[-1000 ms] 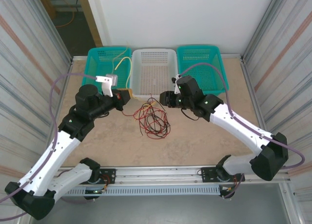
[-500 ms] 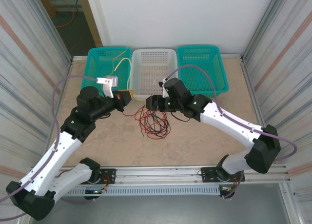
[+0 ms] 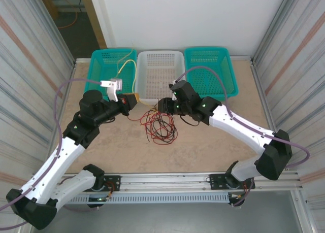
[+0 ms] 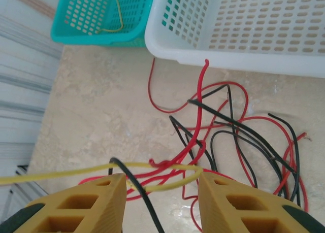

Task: Untangle the cables

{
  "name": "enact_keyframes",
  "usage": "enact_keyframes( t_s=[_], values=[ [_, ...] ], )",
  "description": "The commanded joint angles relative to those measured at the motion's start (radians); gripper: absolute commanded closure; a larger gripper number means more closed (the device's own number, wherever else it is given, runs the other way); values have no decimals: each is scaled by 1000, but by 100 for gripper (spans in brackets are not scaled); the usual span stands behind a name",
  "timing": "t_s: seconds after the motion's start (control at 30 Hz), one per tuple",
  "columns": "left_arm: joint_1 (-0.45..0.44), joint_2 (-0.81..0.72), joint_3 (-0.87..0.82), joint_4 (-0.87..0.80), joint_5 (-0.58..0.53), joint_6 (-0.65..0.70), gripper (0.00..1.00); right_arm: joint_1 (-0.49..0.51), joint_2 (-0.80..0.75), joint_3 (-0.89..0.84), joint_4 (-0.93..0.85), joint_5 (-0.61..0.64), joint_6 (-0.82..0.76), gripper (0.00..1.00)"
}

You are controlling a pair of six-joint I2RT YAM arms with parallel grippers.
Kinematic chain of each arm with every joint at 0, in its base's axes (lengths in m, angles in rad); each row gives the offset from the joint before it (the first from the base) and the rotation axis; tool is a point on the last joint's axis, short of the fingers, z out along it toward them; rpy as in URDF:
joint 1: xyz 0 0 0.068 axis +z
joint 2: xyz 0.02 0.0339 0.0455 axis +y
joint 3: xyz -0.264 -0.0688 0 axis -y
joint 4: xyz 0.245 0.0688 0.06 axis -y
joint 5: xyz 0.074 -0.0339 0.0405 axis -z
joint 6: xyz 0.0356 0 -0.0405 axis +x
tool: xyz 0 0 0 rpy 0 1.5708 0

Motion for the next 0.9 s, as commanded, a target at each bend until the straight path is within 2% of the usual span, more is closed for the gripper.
enact_keyframes(
  t_s=[0.0,0.27,0.4,0.47,0.8,0.87],
  values=[
    [9,-26,-15,64,18,-22,100,-19,34,35,35,-66,63,60],
    [9,-36,-36,73,7,-22,100,-24,33,-1,30,-86,90,60],
    [9,-33,-39,82,5,-21,100,-25,37,-6,33,-95,102,48],
    [9,-35,-38,84,7,-21,100,-25,44,1,21,-87,105,46],
    [9,-49,-41,77,-11,-13,100,-33,95,18,-37,-66,105,60],
    [9,-50,-39,79,-13,-12,100,-33,98,15,-38,-71,107,72]
  ],
)
